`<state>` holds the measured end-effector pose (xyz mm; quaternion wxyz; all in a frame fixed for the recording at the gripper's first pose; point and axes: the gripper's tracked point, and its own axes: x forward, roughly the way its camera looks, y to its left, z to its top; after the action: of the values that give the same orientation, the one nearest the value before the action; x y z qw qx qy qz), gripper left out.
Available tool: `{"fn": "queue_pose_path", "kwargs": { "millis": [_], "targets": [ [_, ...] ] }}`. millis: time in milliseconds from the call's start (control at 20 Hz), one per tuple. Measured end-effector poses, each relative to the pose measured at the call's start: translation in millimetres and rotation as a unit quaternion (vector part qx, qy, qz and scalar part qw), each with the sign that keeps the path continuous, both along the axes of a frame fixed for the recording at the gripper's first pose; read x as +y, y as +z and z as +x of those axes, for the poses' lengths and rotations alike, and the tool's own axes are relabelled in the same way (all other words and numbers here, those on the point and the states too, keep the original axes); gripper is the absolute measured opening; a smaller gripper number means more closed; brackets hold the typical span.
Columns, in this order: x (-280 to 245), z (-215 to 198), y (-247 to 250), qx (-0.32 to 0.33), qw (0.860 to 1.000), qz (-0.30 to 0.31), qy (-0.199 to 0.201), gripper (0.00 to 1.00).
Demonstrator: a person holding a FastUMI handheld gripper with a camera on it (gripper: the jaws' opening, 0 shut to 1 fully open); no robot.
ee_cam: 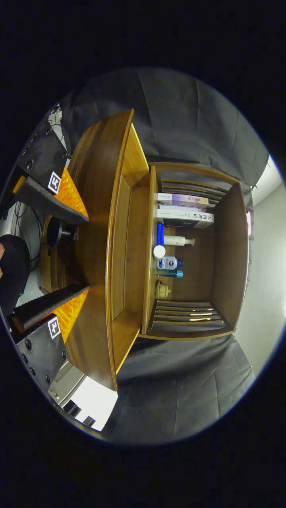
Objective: Pull open the drawer, take out the items inside it, and place them on the countertop above the cabinet.
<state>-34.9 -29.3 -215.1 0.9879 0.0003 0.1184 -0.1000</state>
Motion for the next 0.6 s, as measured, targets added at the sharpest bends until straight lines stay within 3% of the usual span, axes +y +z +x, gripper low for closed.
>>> {"fn": "queue_pose_path", "kwargs": {
  "millis": [150,400,600],
  "targets": [
    [-0.9,4.5,-6.4,0.001,1.000,-0.021,0.005,0.97],
    [7.0,11.3,-23.9,0.034,0.999,0.023,0.016,0.98],
    [7.9,17.1,-24.0,0.026,0.999,0.012,0.017,0.98]
  ]
}}
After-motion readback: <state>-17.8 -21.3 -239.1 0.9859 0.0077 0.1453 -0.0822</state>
